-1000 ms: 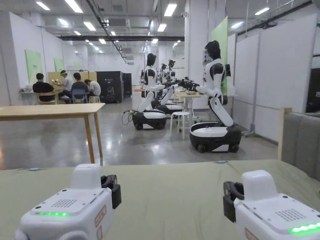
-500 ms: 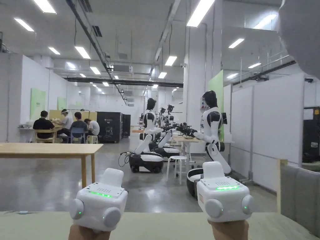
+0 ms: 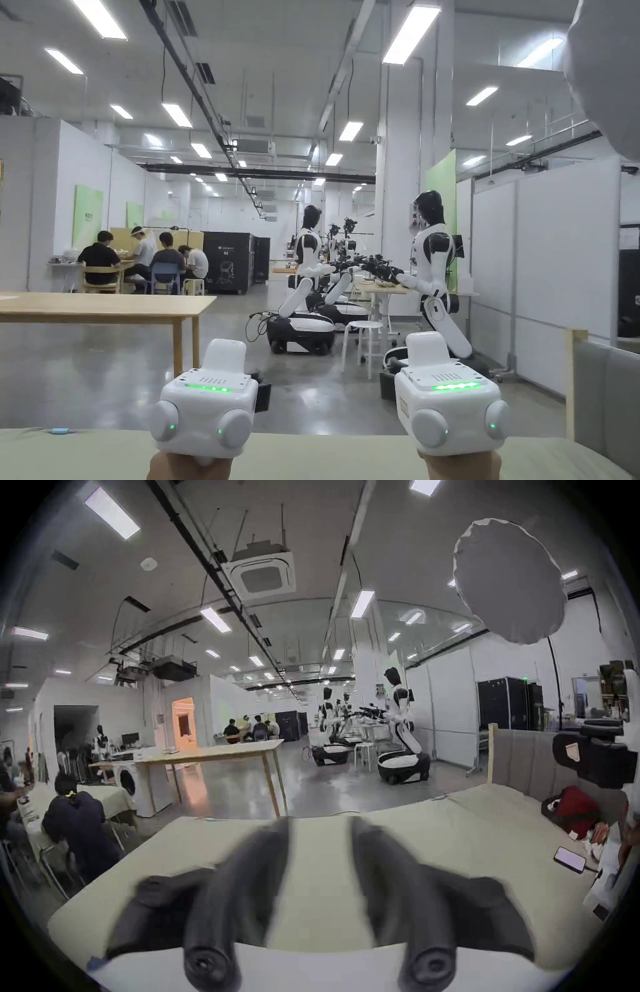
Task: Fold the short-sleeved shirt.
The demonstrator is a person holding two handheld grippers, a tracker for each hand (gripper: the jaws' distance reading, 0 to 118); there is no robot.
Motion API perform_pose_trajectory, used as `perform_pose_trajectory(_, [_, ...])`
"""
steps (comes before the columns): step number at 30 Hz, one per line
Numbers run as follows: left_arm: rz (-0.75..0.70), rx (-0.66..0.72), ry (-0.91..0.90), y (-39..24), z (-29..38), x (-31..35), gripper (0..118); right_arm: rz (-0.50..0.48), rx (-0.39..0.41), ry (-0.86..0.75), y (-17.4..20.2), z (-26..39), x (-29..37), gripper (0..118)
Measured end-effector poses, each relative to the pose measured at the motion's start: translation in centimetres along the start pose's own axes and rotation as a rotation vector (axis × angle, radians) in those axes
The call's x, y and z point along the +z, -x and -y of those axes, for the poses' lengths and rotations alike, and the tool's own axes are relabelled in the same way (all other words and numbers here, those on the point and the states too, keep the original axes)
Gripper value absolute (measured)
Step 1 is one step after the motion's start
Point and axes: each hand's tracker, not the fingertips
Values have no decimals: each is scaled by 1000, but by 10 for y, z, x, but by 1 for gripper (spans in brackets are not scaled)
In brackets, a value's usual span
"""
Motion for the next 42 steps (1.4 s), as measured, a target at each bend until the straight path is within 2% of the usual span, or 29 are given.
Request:
perform_pose_trajectory(1, [7,9,10,1,0,0,109,3,3,0,0,0,0,105])
perform_pose_trajectory(2, [15,13,5,2,1,2,111,8,-1,2,0,1,-3,118])
perform_pose_trajectory(5, [7,28,-11,1,0,3,112,10,-37,-12,-4,3,-3,118])
perform_pose_trajectory(8, [-5,14,-19,0,-2,6,118,41,-33,13,-4,4,-1,118])
perform_pose_trajectory(10, [2,19,-28,0,-5,8,118,42,-29,22,-5,2,8,118])
perform_pose_trajectory(12, [5,13,-37,0,-7,8,118,5,-74,-11,-6,-1,19,118])
perform_pose_trajectory(15, [10,-23,-35,-1,-9,7,118,-20,-81,28,-5,-9,21,118])
perform_pose_trajectory(19, [19,-7,-25,3,-7,9,118,16,-116,26,-6,-11,26,118])
perform_pose_trajectory(24, [5,11,-18,12,-6,8,118,-10,-107,-4,-16,-8,23,118])
perform_pose_trajectory(28, [-10,7,-19,23,-6,8,118,82,-79,14,-14,-9,22,118])
perform_pose_trajectory(35, [-37,30,-17,35,-10,8,118,37,-177,-1,-22,-8,32,118])
perform_pose_trajectory(42, [-32,51,-13,37,-11,11,118,68,-161,-2,-20,-8,30,118])
